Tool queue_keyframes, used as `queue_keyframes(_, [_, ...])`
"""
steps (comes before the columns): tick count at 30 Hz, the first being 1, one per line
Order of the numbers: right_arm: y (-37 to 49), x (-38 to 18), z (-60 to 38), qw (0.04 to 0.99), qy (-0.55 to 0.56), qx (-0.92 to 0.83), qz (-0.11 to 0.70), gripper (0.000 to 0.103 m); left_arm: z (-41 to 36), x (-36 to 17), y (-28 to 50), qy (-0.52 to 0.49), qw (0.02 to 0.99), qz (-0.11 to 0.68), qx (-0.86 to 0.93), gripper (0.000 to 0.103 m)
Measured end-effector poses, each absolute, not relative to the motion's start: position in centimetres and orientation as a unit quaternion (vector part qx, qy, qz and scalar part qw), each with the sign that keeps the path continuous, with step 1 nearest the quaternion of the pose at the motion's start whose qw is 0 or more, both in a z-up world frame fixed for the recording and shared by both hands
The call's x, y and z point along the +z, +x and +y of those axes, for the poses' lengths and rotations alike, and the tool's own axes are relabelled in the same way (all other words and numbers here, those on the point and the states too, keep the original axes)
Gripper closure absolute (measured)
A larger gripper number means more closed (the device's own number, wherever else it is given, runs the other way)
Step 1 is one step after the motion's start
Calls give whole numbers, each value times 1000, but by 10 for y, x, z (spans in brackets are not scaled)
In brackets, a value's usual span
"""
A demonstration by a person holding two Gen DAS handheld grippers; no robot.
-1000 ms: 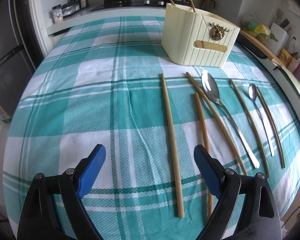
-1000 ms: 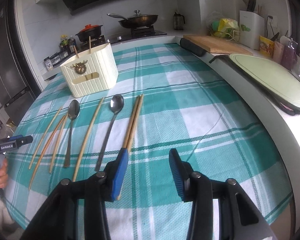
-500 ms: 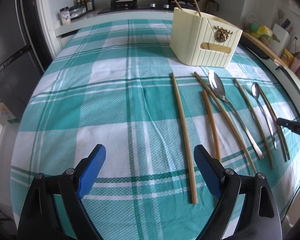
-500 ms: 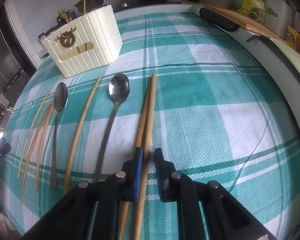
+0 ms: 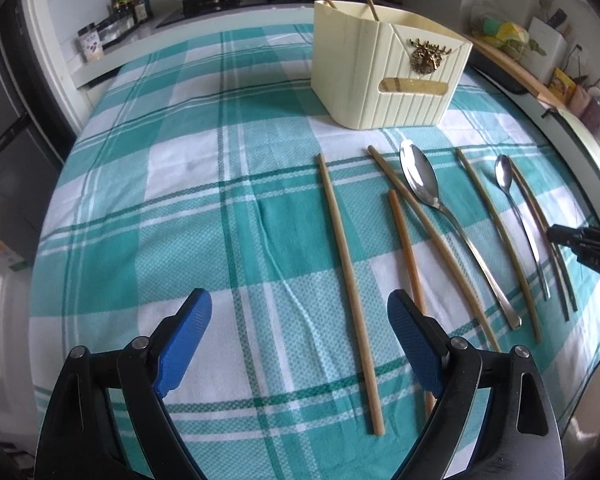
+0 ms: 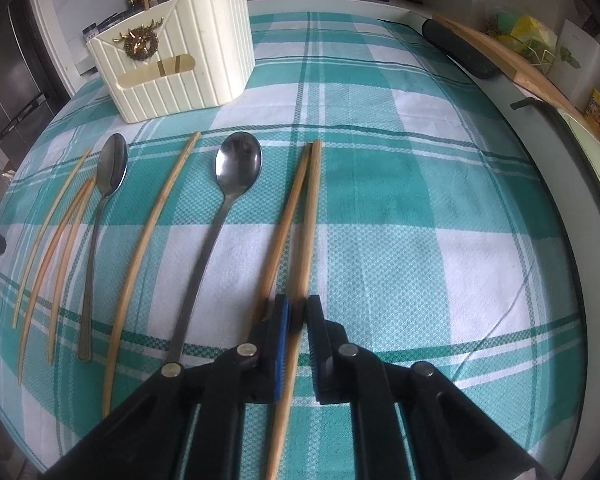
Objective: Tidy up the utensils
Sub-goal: 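Grasp a wooden chopstick with the right tool while the left tool grasps another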
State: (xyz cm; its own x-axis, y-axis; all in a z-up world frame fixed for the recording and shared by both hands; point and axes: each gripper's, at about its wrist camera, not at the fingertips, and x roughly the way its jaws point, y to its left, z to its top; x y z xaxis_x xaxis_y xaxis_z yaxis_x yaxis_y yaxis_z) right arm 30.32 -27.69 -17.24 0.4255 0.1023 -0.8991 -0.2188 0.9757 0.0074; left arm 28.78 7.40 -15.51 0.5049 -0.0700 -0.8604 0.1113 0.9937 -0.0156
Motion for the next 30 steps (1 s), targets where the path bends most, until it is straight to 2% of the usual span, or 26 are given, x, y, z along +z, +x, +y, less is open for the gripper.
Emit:
queue_keyframes(11, [326, -171, -279, 828, -88, 130, 538, 92, 55, -187, 339, 76, 847, 524, -44, 13])
queue_keyframes(22, [411, -173, -282, 822, -41, 139, 551, 95, 57, -196, 379, 40, 824, 562, -61, 23])
queue_keyframes(28, [440, -174, -284, 825, 0, 132, 549, 95, 49, -194, 401, 28, 820, 569, -59, 41])
queue_keyframes(30, [442, -174, -283, 829, 0, 129, 543, 97, 45, -192, 404, 33, 822, 566, -56, 57])
